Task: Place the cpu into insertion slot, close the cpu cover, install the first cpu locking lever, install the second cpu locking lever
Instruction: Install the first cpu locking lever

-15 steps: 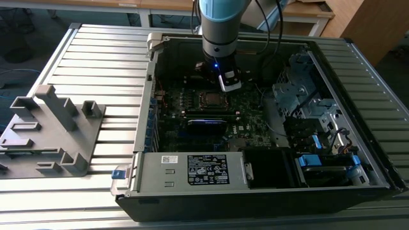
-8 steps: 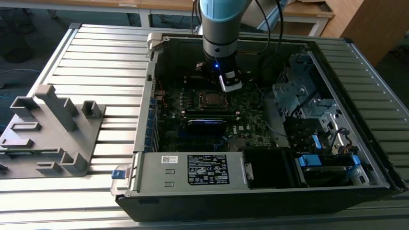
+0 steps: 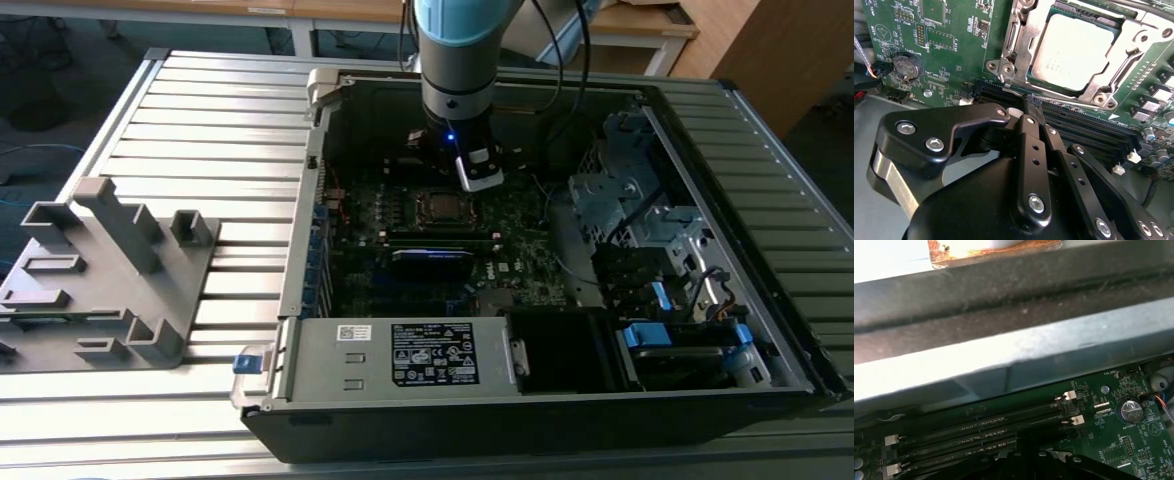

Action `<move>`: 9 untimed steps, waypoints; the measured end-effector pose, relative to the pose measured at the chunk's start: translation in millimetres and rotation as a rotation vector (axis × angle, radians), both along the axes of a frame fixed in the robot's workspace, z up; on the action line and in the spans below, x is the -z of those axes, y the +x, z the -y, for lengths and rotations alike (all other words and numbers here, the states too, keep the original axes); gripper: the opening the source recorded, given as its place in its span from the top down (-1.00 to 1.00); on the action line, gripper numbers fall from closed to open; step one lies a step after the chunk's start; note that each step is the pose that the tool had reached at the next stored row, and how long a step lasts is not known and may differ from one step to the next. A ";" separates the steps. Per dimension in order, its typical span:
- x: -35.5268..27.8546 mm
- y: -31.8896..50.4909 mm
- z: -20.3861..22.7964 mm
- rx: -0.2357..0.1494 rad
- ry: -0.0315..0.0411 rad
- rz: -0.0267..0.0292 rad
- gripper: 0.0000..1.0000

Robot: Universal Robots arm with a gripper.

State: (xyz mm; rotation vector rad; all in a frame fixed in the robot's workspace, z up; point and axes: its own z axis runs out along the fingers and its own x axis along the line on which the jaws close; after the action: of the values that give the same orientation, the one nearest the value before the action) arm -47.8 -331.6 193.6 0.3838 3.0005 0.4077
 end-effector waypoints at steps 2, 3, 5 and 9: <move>0.0 -1.0 0.0 0.000 0.0000 0.0024 0.79; 0.0 -1.0 0.0 0.000 0.0000 0.0026 0.79; 0.0 -1.0 0.0 0.000 0.0000 0.0028 0.79; 0.1 -1.1 0.2 0.000 -0.0002 0.0028 0.79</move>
State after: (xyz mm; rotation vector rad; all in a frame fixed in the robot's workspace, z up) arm -48.9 -331.8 193.5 0.3832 2.9977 0.4076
